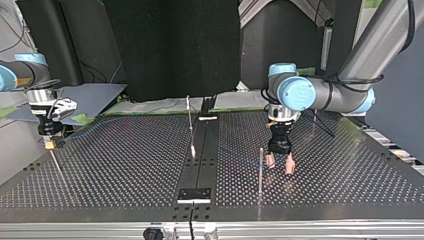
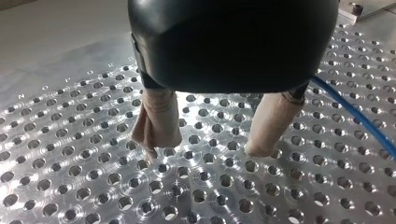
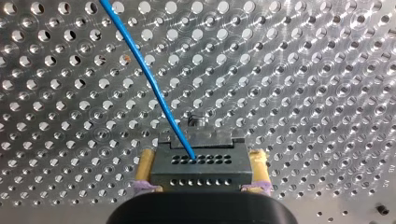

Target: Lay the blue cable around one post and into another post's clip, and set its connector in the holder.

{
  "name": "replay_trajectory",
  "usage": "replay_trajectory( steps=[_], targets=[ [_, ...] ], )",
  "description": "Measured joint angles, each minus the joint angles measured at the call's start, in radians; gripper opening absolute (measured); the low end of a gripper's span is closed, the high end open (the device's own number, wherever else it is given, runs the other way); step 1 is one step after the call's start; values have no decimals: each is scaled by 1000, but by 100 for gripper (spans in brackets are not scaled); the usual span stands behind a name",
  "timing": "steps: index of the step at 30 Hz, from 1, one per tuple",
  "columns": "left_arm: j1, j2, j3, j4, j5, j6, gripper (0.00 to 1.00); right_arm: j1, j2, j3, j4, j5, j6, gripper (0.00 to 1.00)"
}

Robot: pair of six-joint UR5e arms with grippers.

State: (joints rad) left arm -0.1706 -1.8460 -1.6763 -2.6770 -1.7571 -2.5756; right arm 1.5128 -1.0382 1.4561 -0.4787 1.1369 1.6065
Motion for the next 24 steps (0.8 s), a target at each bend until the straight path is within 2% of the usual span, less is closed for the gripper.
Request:
replay_trajectory(
  steps=[9, 12, 15, 16, 17, 18, 20, 21, 22, 23, 24],
  targets=[
    [0, 0, 0, 0, 0, 0, 100, 0, 0, 0, 2, 0, -2, 0],
    [0, 0, 0, 0, 0, 0, 100, 0, 0, 0, 3, 0, -2, 5],
    [0, 0, 0, 0, 0, 0, 100, 0, 0, 0, 3, 0, -2, 22],
    [0, 0, 0, 0, 0, 0, 100, 0, 0, 0, 4, 0, -2, 22],
    [0, 0, 0, 0, 0, 0, 100, 0, 0, 0, 4, 0, -2, 31],
    [0, 0, 0, 0, 0, 0, 100, 0, 0, 0, 4, 0, -1, 31],
    [0, 0, 0, 0, 0, 0, 100, 0, 0, 0, 4, 1, -1, 46],
    [0, 0, 0, 0, 0, 0, 100, 0, 0, 0, 4, 1, 0, 46],
    [0, 0, 0, 0, 0, 0, 100, 0, 0, 0, 4, 1, 1, 58],
    [0, 0, 0, 0, 0, 0, 100, 0, 0, 0, 4, 1, 1, 65],
    [0, 0, 0, 0, 0, 0, 100, 0, 0, 0, 4, 1, 2, 65]
  ],
)
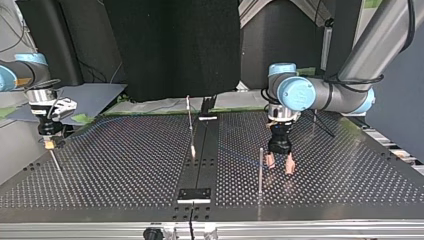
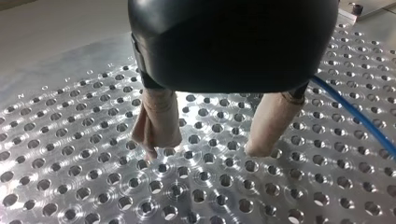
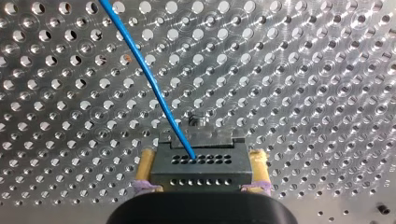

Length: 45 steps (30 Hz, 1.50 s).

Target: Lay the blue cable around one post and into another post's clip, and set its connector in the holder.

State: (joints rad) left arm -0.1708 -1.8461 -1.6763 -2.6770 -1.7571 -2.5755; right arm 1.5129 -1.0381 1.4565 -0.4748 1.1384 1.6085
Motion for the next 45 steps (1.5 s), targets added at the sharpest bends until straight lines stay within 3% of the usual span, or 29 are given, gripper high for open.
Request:
replay_trajectory(
  steps=[2, 5, 13, 32, 45],
  targets=[
    [0, 0, 0, 0, 0, 0, 100, 0, 0, 0, 0, 1, 1, 81],
    [0, 0, 0, 0, 0, 1, 100, 0, 1, 1, 2, 1, 1, 89],
    [-1, 0, 0, 0, 0, 2, 100, 0, 0, 0, -1, 3, 8, 100],
    [-3, 0, 0, 0, 0, 3, 100, 3, 0, 0, -31, 1, 38, 100],
    [-4, 0, 0, -12, -2, -9, 100, 5, 0, 0, -29, 0, 40, 100]
  ],
)
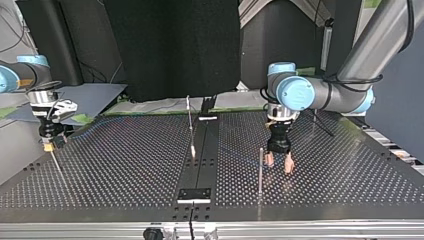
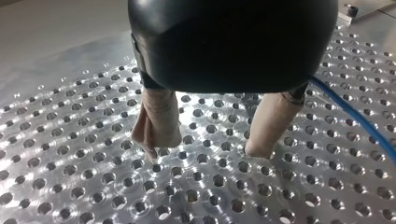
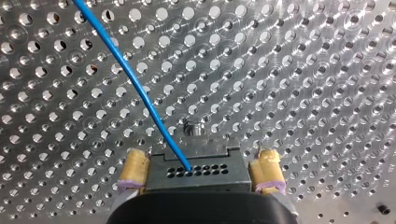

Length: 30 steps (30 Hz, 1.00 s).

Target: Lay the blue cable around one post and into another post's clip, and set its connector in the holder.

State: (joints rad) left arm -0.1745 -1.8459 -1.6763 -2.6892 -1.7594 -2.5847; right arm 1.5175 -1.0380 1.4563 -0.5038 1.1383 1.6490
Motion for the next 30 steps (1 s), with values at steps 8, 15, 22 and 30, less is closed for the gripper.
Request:
replay_trajectory(
  steps=[8, 15, 22, 30],
  targets=[
    [1, 0, 0, -19, -29, -24, 100, 2, 0, 0, 0, 0, 0, 100],
    [-4, 2, 0, -26, -9, -68, 100, 3, 0, 0, 2, -1, -1, 100],
    [-7, 11, 0, -35, 13, -96, 100, 3, 0, 0, 2, -1, -3, 100],
    [-11, 36, 0, -98, 13, -85, 100, 4, 0, 0, 2, -1, -3, 100]
  ],
)
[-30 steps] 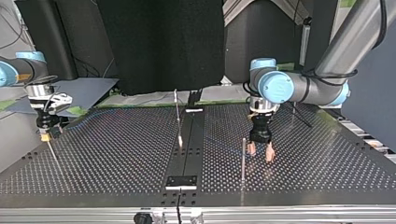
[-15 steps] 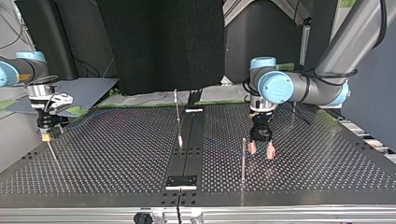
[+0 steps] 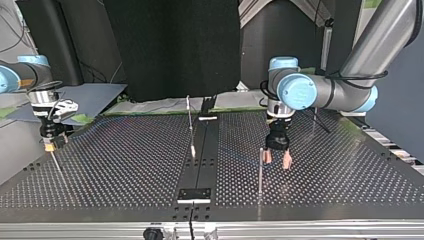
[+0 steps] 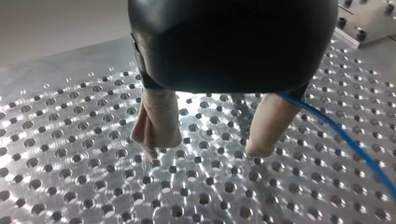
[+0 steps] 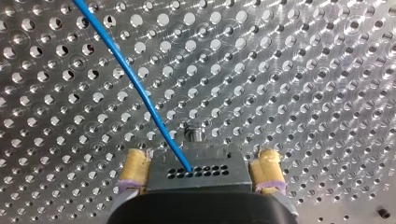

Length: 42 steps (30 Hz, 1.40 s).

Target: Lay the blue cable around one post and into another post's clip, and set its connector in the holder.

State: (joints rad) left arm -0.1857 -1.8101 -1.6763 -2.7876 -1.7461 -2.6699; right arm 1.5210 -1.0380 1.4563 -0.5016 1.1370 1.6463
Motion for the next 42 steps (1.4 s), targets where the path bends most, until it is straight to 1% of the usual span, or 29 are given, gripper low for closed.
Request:
replay_trajectory(
  steps=[6, 10, 17, 21, 24, 28, 31, 34, 42],
  targets=[
    [-6, 3, 0, -51, -4, 13, 100, 0, 0, 0, 0, 0, 0, 100],
    [-12, 15, 0, -83, -11, 36, 100, 1, 0, 0, 1, 0, 0, 100],
    [-24, 63, -2, -146, -49, 84, 100, 0, 0, 0, 1, 0, -1, 100],
    [-36, 92, -9, -174, -50, 108, 100, 0, 0, 0, 1, 0, 1, 100],
    [-48, 103, -11, -182, -39, 108, 100, 1, 0, 0, 1, 0, 1, 100],
    [-61, 107, -12, -184, -16, 91, 100, 1, 0, 0, 1, 0, 1, 100],
    [-65, 114, -12, -189, -16, 89, 100, 1, 0, 0, 1, 0, 1, 100],
    [-69, 125, -12, -202, -32, 102, 100, 1, 0, 0, 1, 0, 1, 100],
    [-82, 170, -24, -264, -97, 166, 100, 1, 0, 0, 2, 0, 2, 100]
  ],
)
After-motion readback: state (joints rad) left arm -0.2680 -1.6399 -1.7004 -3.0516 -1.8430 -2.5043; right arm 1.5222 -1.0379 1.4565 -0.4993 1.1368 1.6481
